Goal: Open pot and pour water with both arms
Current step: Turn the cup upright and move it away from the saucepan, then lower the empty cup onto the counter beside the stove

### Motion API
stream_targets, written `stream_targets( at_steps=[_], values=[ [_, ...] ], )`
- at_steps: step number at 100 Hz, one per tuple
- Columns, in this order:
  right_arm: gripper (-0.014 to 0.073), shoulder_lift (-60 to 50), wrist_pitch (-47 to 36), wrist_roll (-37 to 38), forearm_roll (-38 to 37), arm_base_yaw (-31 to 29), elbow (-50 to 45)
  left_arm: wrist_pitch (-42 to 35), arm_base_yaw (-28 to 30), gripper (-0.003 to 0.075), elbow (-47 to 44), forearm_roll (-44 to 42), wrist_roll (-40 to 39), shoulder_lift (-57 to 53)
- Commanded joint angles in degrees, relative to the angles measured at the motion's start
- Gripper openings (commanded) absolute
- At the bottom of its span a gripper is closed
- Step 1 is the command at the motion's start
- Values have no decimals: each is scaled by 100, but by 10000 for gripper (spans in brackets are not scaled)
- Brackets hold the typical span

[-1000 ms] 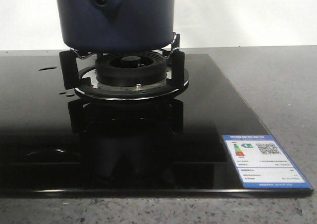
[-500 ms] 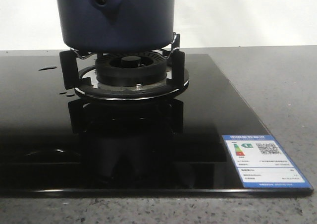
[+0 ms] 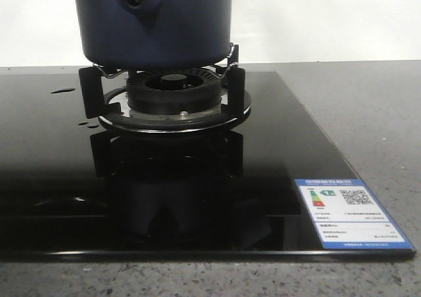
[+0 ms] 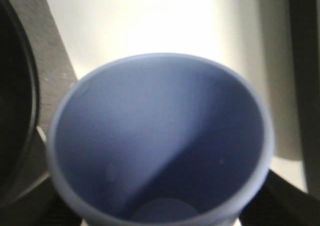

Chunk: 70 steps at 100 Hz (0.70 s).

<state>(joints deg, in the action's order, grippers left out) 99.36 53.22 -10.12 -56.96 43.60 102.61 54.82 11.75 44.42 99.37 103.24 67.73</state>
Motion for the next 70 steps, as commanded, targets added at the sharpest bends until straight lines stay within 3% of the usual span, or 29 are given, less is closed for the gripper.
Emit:
stream_targets(
  at_steps=[1, 30, 50, 70],
  values=[
    [224, -512, -224, 263, 75, 4, 157, 284, -43, 249, 194, 726, 9, -140],
    [224, -1201, -623, 756, 1336, -418, 157, 284, -43, 249, 194, 726, 9, -140],
    [224, -1631, -626, 813, 2851, -1284, 71, 284, -43, 249, 194, 726, 9, -140],
    [224, -2201, -1183, 849, 3431, -2032, -858, 284, -43, 249, 194, 726, 9, -140]
  ],
)
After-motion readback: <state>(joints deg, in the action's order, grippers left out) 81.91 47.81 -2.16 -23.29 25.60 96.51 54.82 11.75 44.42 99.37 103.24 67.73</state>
